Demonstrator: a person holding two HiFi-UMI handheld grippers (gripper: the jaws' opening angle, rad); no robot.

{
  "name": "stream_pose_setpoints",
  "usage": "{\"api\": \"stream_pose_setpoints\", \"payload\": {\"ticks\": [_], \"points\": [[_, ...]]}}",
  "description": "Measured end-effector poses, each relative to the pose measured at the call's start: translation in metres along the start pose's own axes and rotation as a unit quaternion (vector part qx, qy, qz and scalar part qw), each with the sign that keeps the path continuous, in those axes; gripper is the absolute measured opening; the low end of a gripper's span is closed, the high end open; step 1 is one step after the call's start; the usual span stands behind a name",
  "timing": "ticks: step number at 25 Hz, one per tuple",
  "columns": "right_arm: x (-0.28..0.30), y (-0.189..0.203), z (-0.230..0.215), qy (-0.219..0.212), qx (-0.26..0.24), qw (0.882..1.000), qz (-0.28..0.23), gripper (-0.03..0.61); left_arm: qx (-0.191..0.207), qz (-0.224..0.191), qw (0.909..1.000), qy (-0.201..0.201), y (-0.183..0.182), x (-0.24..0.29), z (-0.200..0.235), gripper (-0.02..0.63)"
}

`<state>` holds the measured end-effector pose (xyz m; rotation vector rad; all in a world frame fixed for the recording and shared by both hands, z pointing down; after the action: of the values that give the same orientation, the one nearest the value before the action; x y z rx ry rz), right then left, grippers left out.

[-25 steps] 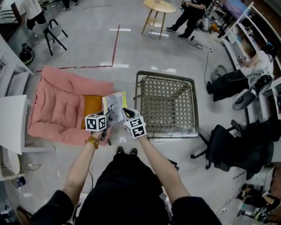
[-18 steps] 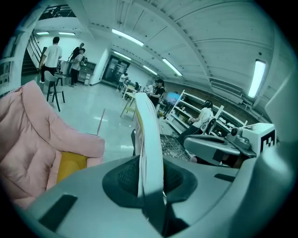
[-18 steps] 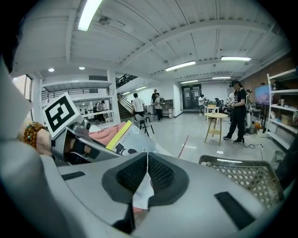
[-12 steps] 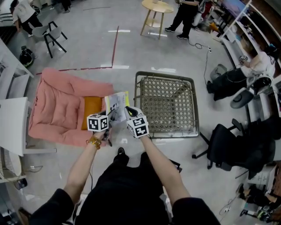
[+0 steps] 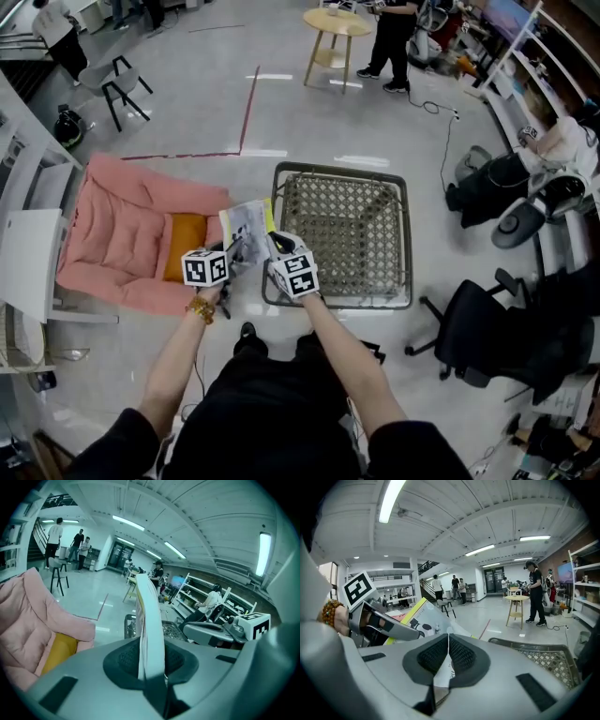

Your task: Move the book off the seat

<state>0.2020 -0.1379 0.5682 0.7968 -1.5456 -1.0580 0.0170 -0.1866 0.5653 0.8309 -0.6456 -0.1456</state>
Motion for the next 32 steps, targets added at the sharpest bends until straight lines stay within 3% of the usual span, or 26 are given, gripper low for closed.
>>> {"api": "stream_pose_setpoints", "payload": {"ticks": [6, 16, 26, 32], "points": [[-0.032, 0.013, -0.075, -0.002, 0.001, 1.000, 0.000, 0.015, -0.003, 0.006, 0.9999, -0.010, 0.007, 0.054, -0.056, 0.071], [-0.100, 0.040, -0.179, 0.025, 0.026, 0.999, 0.018, 0.015, 0.006, 0.031, 0.9992, 0.026, 0.019, 0.146, -0.143, 0.071], [-0.145, 0.067, -0.248, 0.090, 0.063, 0.994, 0.025, 0.015, 0.038, 0.087, 0.9915, 0.089, 0.022, 0.237, -0.200, 0.071], [-0.164, 0.077, -0.279, 0.129, 0.079, 0.988, 0.033, 0.015, 0.032, 0.110, 0.9836, 0.139, 0.021, 0.289, -0.224, 0.071]]}}
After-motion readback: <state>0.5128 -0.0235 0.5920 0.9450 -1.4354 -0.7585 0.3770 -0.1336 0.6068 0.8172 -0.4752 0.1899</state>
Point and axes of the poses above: the fingertips, and each gripper's own axes: x forward along the fingers, z to its left, y out of its underside, the point moved 9 cm from there along -x, backward along the fingers, and after that the axes turned 9 degrees about y, right-handed, at the moved point
